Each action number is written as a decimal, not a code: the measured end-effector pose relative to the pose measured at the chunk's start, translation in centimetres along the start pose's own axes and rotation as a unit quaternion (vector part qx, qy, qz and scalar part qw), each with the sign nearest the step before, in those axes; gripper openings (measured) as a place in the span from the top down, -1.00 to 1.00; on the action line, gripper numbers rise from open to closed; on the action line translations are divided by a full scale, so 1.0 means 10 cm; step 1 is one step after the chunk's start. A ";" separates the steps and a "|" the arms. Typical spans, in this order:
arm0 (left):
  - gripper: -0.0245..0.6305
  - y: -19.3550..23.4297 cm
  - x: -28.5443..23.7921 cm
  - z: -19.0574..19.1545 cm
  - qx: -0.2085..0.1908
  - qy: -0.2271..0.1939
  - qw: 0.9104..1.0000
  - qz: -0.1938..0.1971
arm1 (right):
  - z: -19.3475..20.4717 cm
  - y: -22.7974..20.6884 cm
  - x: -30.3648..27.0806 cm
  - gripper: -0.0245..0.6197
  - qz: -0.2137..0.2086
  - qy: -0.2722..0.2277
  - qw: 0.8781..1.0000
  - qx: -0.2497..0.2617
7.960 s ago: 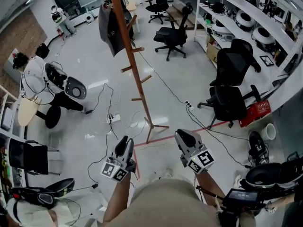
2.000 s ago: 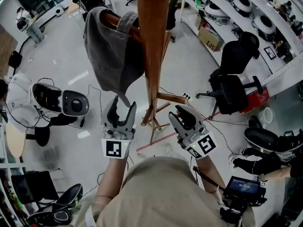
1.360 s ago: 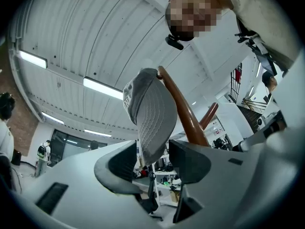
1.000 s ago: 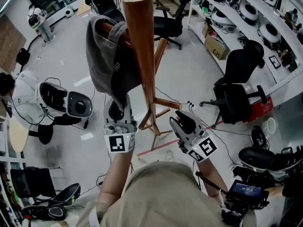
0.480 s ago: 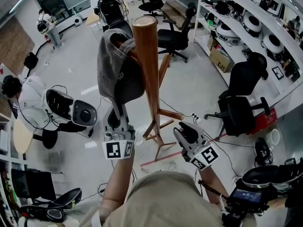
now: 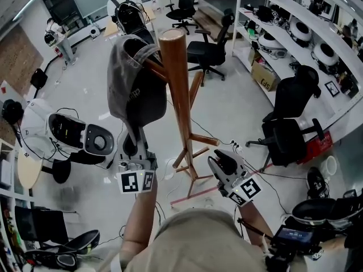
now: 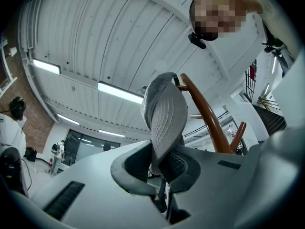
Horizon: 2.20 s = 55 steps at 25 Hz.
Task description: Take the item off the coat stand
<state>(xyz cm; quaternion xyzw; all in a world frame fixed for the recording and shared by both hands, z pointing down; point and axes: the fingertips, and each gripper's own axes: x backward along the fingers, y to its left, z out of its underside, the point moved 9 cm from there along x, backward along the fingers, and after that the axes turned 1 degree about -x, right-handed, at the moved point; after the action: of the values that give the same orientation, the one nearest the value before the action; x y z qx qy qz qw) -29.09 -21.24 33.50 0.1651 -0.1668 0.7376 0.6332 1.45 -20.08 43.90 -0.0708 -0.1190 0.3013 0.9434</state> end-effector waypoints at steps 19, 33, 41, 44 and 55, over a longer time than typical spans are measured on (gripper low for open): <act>0.82 0.21 -0.15 0.03 0.006 0.004 1.000 -0.020 | -0.02 -0.12 0.17 0.57 0.029 -0.001 1.000 0.009; 0.82 0.34 -0.24 0.03 0.019 -0.008 0.999 -0.027 | -0.04 -0.15 0.15 0.57 0.041 -0.006 0.999 0.015; 0.82 0.60 -0.06 -0.01 0.033 0.006 0.999 -0.023 | -0.07 0.15 0.00 0.57 0.046 -0.007 0.999 0.019; 0.82 0.66 0.07 0.05 0.039 0.016 0.999 -0.025 | -0.06 0.22 -0.02 0.57 0.045 -0.007 0.999 0.023; 0.82 0.74 0.35 0.15 0.071 0.035 0.997 -0.004 | -0.06 0.43 -0.19 0.57 0.038 0.005 0.999 0.031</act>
<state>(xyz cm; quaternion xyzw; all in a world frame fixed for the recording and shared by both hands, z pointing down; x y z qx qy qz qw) -36.90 -19.89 36.19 0.1843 -0.0911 0.7506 0.6280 -2.25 -17.69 42.12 -0.0472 -0.1016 0.3406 0.9335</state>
